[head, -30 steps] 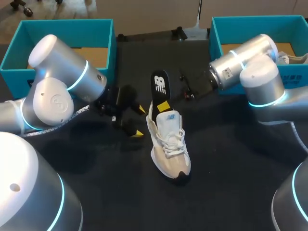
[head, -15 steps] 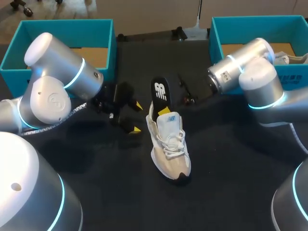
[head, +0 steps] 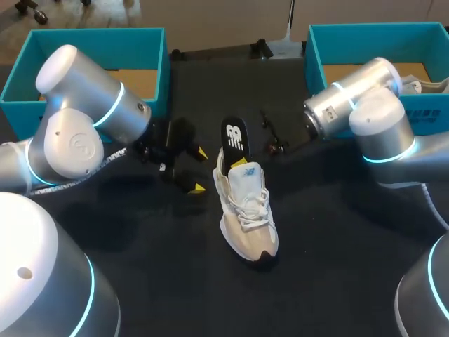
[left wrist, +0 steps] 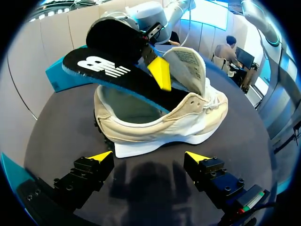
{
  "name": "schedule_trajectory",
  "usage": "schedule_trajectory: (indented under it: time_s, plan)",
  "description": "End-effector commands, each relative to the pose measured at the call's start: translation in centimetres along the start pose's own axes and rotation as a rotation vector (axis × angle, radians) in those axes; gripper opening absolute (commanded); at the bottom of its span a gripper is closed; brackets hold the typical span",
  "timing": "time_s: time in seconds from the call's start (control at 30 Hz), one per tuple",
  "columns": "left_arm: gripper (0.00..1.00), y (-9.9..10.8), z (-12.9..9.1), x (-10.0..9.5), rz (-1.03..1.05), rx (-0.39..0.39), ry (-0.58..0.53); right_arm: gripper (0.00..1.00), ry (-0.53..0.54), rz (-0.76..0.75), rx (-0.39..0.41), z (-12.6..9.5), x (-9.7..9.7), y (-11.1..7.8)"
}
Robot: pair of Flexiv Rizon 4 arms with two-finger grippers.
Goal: Take the shoe out of the shoebox, open the shoe tongue, remove and reinsert the insole, then place the shoe into the shoebox
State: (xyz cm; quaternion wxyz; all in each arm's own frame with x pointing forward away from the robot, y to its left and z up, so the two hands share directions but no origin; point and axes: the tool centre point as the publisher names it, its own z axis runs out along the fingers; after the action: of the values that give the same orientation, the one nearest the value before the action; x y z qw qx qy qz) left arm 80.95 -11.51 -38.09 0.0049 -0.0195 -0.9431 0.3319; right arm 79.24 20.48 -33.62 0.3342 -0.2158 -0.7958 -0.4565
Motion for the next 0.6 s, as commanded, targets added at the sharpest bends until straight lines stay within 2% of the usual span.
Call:
schedule_trajectory:
  time_s: [0.03, 0.23, 0.43, 0.5, 0.6]
  plan:
    - [1.0, 0.0, 0.0, 0.0, 0.0, -0.002, 0.001, 0.38, -0.021, -0.007, 0.018, -0.5, 1.0, 0.9]
    - [1.0, 0.0, 0.0, 0.0, 0.0, -0.002, 0.001, 0.37, -0.027, -0.031, 0.028, -0.8, 0.8, 1.9]
    - [1.0, 0.0, 0.0, 0.0, 0.0, -0.002, 0.001, 0.24, 0.004, -0.025, 0.052, -0.5, -0.5, 2.2]
    - [1.0, 0.0, 0.0, 0.0, 0.0, -0.002, 0.001, 0.0, 0.01, -0.009, 0.06, -0.2, -0.9, 1.7]
    - [1.0, 0.0, 0.0, 0.0, 0.0, -0.002, 0.001, 0.0, 0.023, 0.009, 0.062, 0.0, -1.0, 1.2]
